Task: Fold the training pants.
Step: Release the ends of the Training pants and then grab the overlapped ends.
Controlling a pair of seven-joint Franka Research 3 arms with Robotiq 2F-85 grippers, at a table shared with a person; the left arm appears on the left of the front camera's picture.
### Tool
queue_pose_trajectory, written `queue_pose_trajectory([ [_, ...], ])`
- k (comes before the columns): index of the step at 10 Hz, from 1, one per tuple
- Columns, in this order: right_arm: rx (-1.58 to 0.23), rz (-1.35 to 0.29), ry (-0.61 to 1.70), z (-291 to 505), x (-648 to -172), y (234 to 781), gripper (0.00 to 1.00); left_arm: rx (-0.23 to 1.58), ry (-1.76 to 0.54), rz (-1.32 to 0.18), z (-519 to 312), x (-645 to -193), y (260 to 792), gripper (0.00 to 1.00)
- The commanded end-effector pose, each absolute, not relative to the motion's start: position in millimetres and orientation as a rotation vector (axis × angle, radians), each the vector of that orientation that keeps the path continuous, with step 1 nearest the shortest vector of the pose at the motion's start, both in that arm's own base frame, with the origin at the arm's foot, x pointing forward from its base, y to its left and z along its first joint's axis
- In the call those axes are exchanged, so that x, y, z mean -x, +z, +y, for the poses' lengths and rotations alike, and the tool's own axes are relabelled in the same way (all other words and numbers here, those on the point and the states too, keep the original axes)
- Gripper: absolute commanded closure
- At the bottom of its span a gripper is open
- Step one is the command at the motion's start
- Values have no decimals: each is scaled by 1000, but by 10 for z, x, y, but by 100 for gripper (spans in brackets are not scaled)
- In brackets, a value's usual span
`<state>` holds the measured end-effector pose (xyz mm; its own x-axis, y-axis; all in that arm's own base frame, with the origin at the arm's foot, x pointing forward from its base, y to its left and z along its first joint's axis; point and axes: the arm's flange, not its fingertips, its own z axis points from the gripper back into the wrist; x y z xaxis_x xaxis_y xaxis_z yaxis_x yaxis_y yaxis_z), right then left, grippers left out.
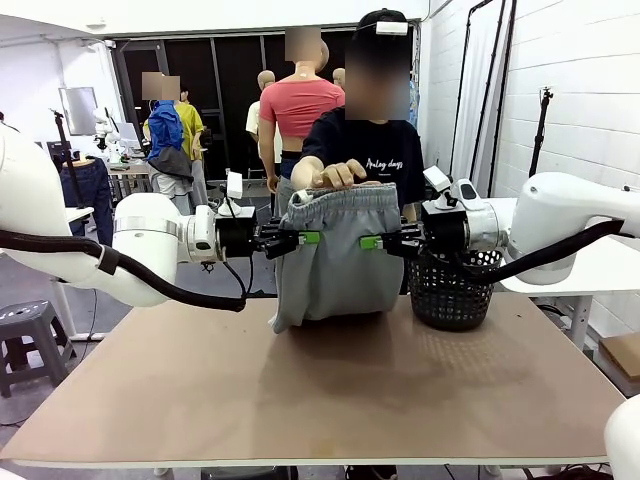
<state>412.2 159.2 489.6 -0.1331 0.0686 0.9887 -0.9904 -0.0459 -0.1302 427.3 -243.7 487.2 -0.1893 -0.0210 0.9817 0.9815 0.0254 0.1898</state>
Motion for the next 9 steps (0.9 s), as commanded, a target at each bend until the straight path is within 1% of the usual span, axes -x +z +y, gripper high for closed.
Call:
queue_pose_trajectory([
  [1,-1129,-1230,1384,1611,-4094,4919,100,1075,-1332,-1345,-2442,-4273,4882,100],
  [9,-1129,-1230,1384,1611,-4094,4919,100,1075,-1332,-1345,-2442,-4273,4882,100],
])
